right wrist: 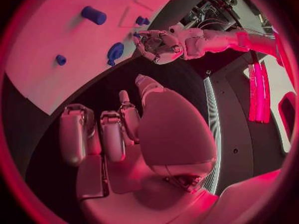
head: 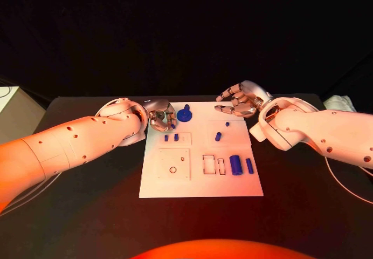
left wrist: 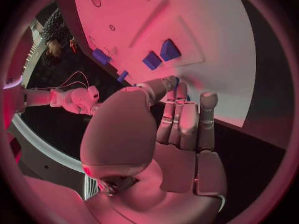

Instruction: Assemble the parts on the task board

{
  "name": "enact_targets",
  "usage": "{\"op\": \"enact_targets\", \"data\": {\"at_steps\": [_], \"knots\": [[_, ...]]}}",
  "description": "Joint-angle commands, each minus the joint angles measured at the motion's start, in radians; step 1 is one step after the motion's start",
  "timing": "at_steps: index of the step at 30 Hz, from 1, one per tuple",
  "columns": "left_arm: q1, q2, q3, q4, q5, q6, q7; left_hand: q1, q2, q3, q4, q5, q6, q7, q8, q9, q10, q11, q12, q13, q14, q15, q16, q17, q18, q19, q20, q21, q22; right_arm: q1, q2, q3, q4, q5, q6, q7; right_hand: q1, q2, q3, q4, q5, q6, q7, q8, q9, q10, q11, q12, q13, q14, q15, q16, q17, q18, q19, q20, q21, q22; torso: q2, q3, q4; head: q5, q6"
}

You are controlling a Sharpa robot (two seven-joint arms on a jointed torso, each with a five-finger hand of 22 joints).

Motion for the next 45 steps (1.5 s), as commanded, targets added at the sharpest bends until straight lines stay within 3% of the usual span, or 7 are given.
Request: {"op": "enact_targets", "data": {"at_steps": [1, 24, 45], "knots": [[-0.002, -0.003, -0.002, 0.002, -0.013, 0.035, -0.015, 0.0, 0.01, -0.003, -0.005, 0.006, 0.007, -0.001, -0.001, 0.0, 0.008, 0.0, -0.004, 0.001, 0.006, 0.001, 0.007, 0.001, -0.017, 0.005, -0.002, 0.006, 0.001, 0.0, 0.0, 0.0, 0.001, -0.003, 0.002, 0.009, -0.011, 0.002, 0.004, -0.001, 0.003, 0.002, 0.001, 0.005, -0.001, -0.007, 0.0, -0.004, 0.06, 0.086, 0.001, -0.004, 0.188, 0.014, 0.019, 0.001, -0.004, 0.15, 0.0, -0.0005, -0.0003, 0.0, -0.001], [-0.003, 0.003, -0.004, -0.005, -0.004, 0.022, 0.001, -0.002, 0.009, -0.007, -0.008, 0.005, 0.013, -0.001, -0.004, 0.002, 0.013, -0.001, -0.005, 0.004, 0.011, 0.0, 0.01, 0.008, -0.018, 0.007, -0.003, 0.007, 0.002, 0.0, 0.002, 0.0, -0.001, -0.003, 0.003, 0.01, -0.011, 0.002, 0.004, -0.001, 0.003, 0.002, 0.001, 0.005, -0.001, -0.007, 0.0, -0.004, 0.06, 0.086, 0.001, -0.004, 0.188, 0.014, 0.019, 0.001, -0.004, 0.15, 0.0, 0.0009, -0.0003, 0.003, -0.001], [-0.006, -0.001, -0.009, -0.008, 0.007, 0.002, 0.03, -0.026, -0.007, -0.015, -0.006, 0.007, -0.029, 0.009, -0.055, -0.005, -0.005, 0.01, -0.04, 0.001, -0.002, 0.01, 0.008, -0.013, -0.016, -0.008, 0.003, -0.005, -0.014, 0.0, 0.0, 0.0, -0.001, 0.002, 0.003, 0.01, -0.011, 0.002, 0.004, -0.001, 0.003, 0.002, 0.001, 0.005, -0.001, -0.007, 0.0, -0.004, 0.06, 0.086, 0.001, -0.004, 0.188, 0.014, 0.019, 0.001, -0.004, 0.15, 0.0, -0.0007, -0.0004, 0.001, 0.0]]}}
